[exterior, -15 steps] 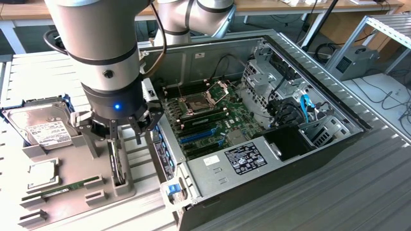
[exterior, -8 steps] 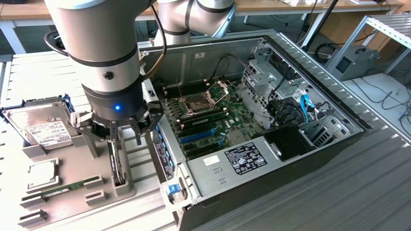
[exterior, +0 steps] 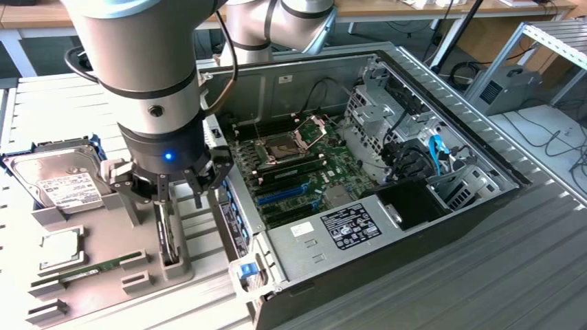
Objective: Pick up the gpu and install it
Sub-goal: 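Pick up the gpu and move the gpu toward the slot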
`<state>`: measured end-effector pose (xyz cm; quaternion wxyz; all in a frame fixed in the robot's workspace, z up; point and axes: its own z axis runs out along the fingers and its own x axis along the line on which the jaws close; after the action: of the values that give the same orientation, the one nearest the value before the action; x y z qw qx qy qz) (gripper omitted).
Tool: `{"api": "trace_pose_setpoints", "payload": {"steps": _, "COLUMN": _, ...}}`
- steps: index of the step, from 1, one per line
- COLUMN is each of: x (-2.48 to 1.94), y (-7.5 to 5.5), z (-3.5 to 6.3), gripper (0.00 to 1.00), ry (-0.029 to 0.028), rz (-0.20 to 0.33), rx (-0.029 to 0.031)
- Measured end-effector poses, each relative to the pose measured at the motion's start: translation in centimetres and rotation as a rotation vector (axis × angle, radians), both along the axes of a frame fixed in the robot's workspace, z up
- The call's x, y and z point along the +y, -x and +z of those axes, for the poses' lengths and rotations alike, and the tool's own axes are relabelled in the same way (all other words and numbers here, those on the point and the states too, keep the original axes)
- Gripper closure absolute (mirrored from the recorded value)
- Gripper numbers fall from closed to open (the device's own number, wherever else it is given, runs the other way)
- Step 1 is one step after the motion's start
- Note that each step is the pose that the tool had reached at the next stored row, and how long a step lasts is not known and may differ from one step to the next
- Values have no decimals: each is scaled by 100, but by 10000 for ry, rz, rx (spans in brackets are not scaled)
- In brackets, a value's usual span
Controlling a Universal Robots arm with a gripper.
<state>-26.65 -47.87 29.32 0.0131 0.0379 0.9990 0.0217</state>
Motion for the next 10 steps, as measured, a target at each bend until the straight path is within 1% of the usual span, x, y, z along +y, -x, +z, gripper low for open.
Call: {"api": "trace_pose_setpoints", "payload": {"steps": 10, "x": 0, "y": 0, "z": -40, "gripper": 58, "ry": 0, "rz": 0, "rx": 0}}
